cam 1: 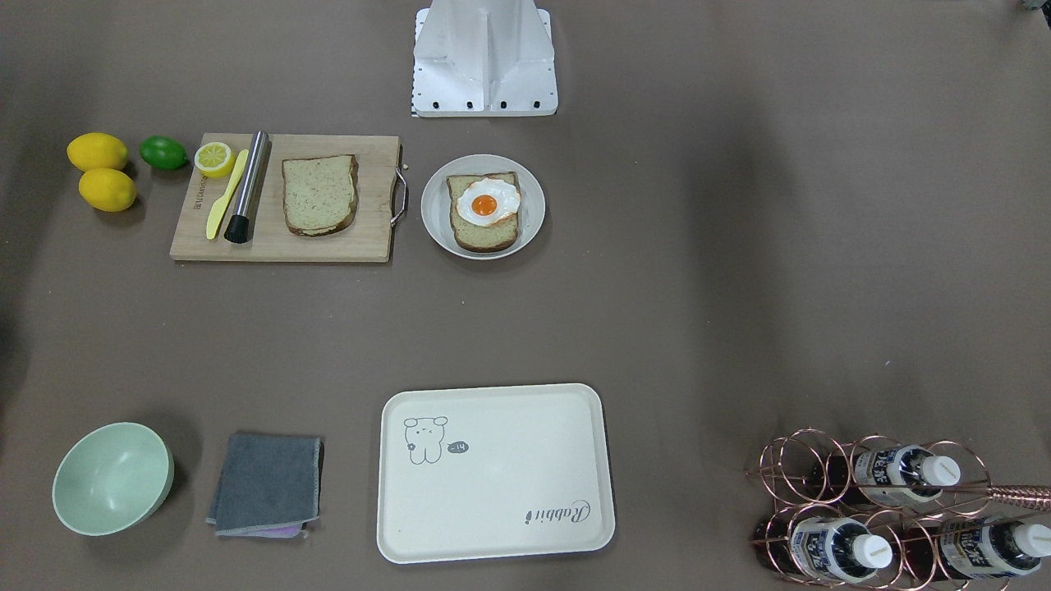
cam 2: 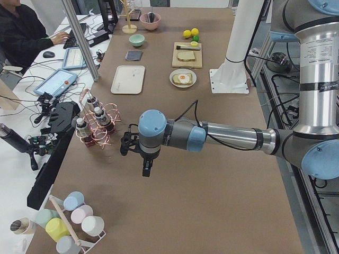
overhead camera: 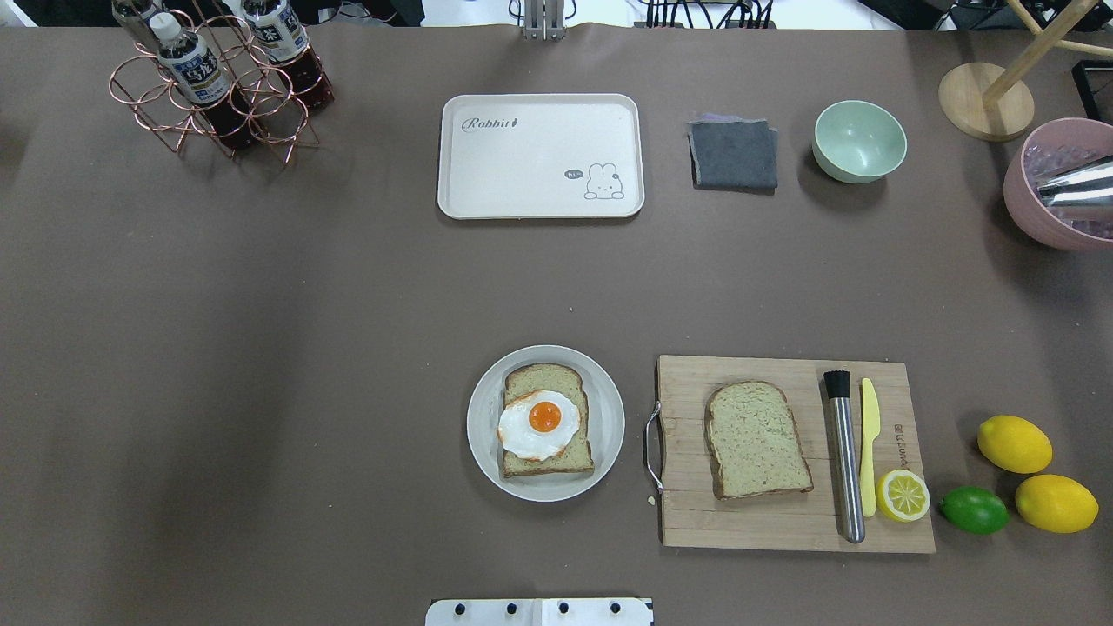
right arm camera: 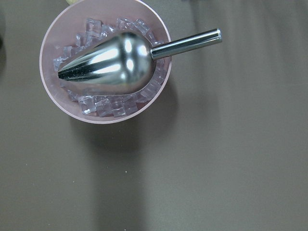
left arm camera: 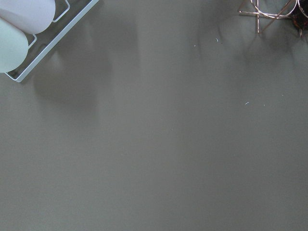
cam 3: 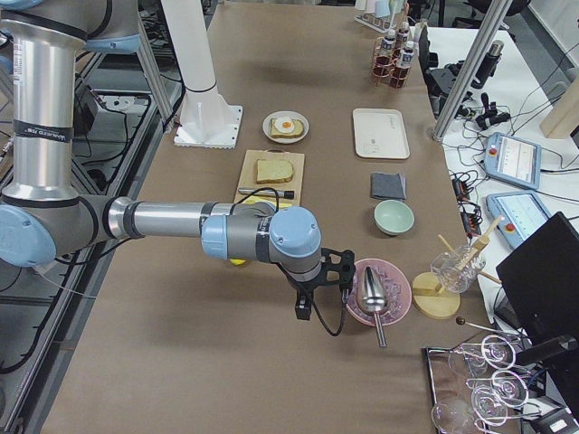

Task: Make sandwich and place on tray

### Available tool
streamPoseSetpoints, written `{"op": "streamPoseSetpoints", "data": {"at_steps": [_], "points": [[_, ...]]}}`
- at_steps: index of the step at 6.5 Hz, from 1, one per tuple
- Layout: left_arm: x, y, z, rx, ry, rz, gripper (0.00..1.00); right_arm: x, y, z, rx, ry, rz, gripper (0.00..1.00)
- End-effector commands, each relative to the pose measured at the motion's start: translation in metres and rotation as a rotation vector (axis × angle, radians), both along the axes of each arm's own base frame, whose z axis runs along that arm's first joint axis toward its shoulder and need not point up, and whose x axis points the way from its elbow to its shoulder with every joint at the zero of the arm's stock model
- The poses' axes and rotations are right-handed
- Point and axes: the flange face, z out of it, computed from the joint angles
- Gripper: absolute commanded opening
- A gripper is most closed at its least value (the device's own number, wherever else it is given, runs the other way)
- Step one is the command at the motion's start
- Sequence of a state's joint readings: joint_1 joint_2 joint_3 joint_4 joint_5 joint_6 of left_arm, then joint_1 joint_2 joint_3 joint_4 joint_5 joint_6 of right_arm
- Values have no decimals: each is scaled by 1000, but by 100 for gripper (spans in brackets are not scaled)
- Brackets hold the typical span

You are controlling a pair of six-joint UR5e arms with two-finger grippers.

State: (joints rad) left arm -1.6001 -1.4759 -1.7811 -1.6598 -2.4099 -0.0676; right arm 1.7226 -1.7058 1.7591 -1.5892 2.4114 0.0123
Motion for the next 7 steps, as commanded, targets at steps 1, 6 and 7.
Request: {"op": "streamPoseSetpoints", "data": {"at_steps": [1,6,7], "points": [[0,-1,-1,1,0,0,98,-1,0,1,-2,0,0,100],[2,-5,-4,14,-1,7,98,0,-2,-2,6,1,-1,100],[2,-7,-4,30,-2,5,98,0,-2,-3,7,1,0,100]]}}
